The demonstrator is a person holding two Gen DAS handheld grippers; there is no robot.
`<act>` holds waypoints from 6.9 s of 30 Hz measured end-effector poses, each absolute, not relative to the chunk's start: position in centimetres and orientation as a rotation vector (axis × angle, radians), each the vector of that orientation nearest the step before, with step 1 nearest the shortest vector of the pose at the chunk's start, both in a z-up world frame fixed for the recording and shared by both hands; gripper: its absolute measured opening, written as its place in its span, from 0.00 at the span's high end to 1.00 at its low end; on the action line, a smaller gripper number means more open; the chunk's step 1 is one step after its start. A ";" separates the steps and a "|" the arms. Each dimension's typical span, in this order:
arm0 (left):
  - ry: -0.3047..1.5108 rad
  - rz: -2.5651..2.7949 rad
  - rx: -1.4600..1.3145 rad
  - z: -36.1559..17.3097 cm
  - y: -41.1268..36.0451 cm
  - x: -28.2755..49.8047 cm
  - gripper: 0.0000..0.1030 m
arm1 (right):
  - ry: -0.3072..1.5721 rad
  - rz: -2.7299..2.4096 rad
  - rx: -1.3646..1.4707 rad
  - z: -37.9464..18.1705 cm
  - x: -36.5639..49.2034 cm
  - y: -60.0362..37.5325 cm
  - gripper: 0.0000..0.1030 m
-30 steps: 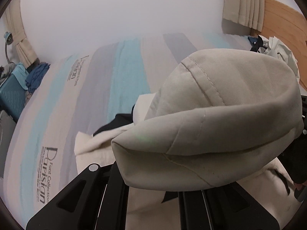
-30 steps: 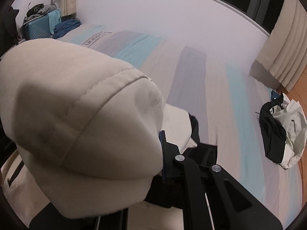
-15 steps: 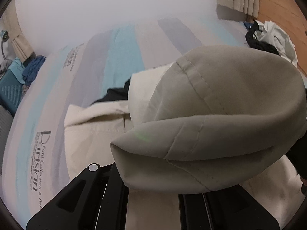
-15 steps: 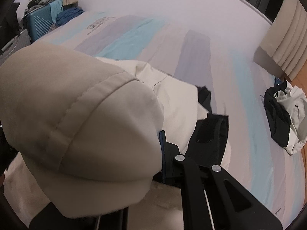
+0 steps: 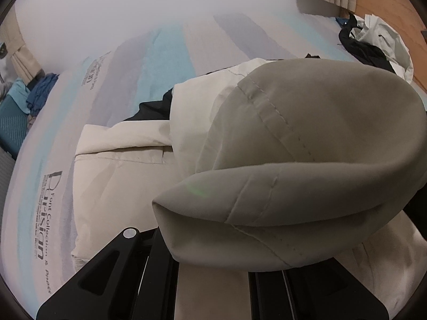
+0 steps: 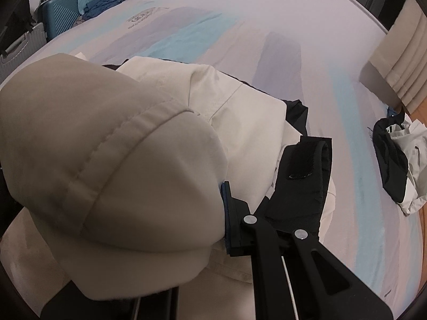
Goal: Fold large clothes
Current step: 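Carry the hood with both tools over onto the jacket body, then open both tools and release the hood onto the jacket, then move both tools along the jacket body to its hem, then close both tools on the jacket hem edge, then hold the hem with both tools and lift it off the bed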
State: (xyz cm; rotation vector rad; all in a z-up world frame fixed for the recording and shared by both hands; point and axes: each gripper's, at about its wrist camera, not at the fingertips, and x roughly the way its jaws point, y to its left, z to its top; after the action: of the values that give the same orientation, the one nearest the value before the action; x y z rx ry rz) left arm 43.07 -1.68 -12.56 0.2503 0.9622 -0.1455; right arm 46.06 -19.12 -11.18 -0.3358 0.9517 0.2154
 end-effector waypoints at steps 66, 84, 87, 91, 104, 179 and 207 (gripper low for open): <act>1.150 -0.159 0.038 -7.9 3.4 24.9 0.06 | 1.040 0.338 -0.191 -6.3 31.0 -25.3 0.07; 1.272 -0.148 0.021 -10.8 12.2 17.1 0.06 | 1.246 0.256 -0.130 -9.6 21.7 -36.0 0.07; 1.275 -0.132 0.037 -11.2 13.2 16.6 0.06 | 1.267 0.222 -0.127 -9.8 20.8 -37.6 0.07; 1.293 -0.138 0.022 -11.9 14.0 16.7 0.06 | 1.295 0.200 -0.118 -10.2 19.9 -38.6 0.07; 1.361 -0.185 0.021 -13.4 13.8 14.6 0.06 | 1.500 0.297 0.105 -14.2 19.9 -42.5 0.13; 1.464 -0.073 -0.064 -16.5 12.1 15.4 0.87 | 1.546 0.206 0.095 -17.4 18.0 -44.3 0.50; 1.467 -0.091 -0.114 -17.0 8.5 16.0 0.96 | 1.559 0.166 0.187 -18.0 18.1 -43.5 0.91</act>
State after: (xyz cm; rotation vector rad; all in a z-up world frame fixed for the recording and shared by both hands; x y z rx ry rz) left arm 15.97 8.48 -16.99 -0.1140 1.4669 -0.0908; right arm 18.08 -43.46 -17.98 0.1868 1.5588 0.1657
